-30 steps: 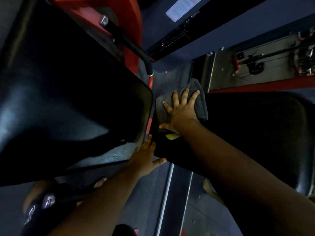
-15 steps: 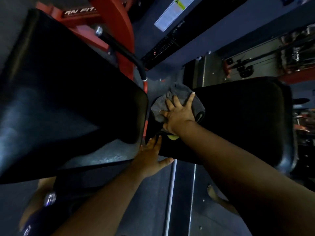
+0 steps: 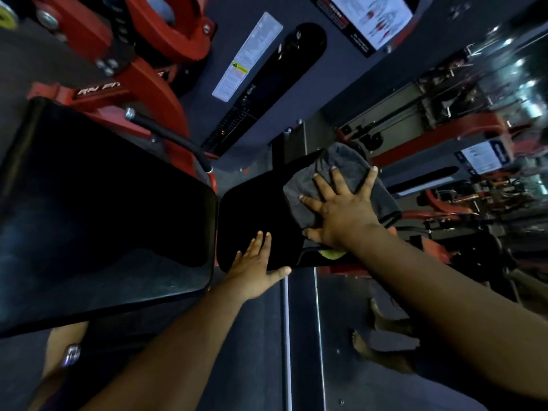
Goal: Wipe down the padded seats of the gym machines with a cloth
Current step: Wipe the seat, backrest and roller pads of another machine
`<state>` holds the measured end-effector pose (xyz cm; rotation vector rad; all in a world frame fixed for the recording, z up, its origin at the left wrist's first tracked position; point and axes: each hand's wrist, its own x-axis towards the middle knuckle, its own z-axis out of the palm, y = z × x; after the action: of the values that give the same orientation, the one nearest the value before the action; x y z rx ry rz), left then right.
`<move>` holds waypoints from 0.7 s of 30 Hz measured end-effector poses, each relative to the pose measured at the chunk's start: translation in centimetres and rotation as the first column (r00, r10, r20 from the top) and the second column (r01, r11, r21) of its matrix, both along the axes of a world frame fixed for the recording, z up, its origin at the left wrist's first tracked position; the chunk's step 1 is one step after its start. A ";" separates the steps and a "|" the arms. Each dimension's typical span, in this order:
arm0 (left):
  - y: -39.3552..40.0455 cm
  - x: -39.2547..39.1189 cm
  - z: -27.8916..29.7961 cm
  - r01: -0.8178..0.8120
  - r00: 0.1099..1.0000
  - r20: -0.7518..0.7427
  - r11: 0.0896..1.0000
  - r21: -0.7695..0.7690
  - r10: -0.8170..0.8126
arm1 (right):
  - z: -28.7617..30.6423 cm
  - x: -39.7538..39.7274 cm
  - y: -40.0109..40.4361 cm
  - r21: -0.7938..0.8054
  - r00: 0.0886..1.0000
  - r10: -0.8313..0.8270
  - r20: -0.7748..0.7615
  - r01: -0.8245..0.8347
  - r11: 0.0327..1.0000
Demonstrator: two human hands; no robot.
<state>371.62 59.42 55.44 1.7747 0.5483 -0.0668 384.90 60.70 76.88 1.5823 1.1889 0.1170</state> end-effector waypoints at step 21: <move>-3.7 -2.4 -13.7 -0.236 0.972 -0.044 0.959 -0.158 0.232 | -20.5 -2.5 4.8 -0.267 0.991 0.088 -0.101 -0.113 0.957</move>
<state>369.27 55.68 41.74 1.5419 0.7474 0.0301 382.40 65.46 56.37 1.2967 1.2956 -0.0505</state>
